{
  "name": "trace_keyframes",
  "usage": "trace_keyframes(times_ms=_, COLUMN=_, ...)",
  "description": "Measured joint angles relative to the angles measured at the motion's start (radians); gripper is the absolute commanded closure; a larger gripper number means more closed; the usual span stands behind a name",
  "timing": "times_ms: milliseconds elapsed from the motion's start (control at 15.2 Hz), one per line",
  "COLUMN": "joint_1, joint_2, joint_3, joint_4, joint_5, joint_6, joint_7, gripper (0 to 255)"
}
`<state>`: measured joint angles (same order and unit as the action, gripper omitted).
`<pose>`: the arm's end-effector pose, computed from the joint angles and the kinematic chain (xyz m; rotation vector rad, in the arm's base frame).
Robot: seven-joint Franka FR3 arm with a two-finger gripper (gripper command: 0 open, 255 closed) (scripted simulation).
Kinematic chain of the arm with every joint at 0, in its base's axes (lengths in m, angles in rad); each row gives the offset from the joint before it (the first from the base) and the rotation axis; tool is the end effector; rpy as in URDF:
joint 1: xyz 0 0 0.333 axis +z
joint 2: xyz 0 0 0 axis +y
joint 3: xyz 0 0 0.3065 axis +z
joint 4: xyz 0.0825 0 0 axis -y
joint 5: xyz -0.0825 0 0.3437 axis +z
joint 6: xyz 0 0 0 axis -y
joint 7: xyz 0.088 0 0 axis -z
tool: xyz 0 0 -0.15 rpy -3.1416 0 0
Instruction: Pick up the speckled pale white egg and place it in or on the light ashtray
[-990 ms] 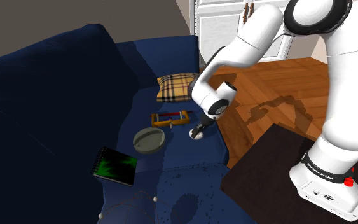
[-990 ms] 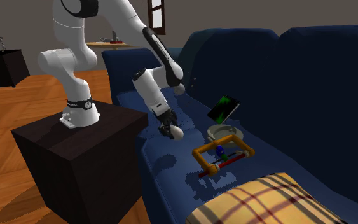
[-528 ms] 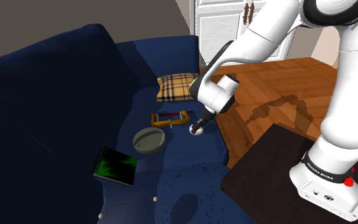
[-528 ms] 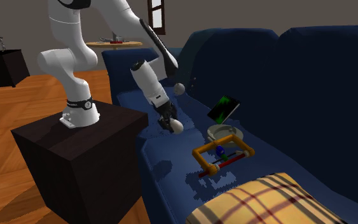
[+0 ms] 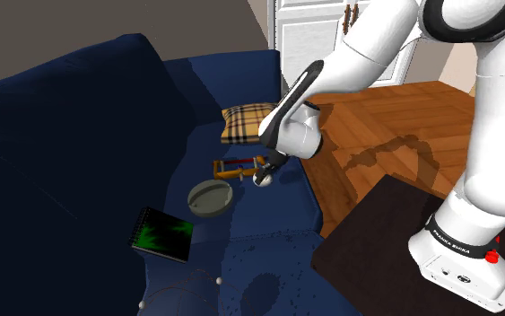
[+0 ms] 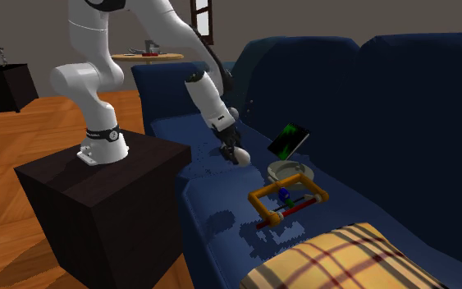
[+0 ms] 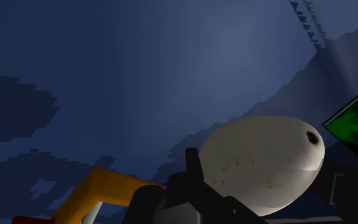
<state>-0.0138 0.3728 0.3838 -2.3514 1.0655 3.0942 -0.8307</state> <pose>0.4924 0.1230 0.1869 -2.8073 -0.1282 -0.5028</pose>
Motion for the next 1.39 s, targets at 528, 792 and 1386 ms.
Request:
trace_keyframes(times_ms=528, joint_1=0.322, joint_2=0.153, joint_3=-0.287, joint_4=0.273, joint_5=-0.309, joint_6=-0.104, joint_7=0.392, gripper=255)
trace_keyframes(times_ms=792, joint_1=0.409, joint_2=0.256, joint_3=-0.371, joint_4=0.442, joint_5=-0.388, joint_6=-0.170, joint_7=0.509, gripper=255)
trace_keyframes(times_ms=1386, joint_1=0.512, joint_2=0.466, joint_3=-0.471, joint_4=0.776, joint_5=-0.486, joint_6=-0.294, joint_7=0.683, gripper=255)
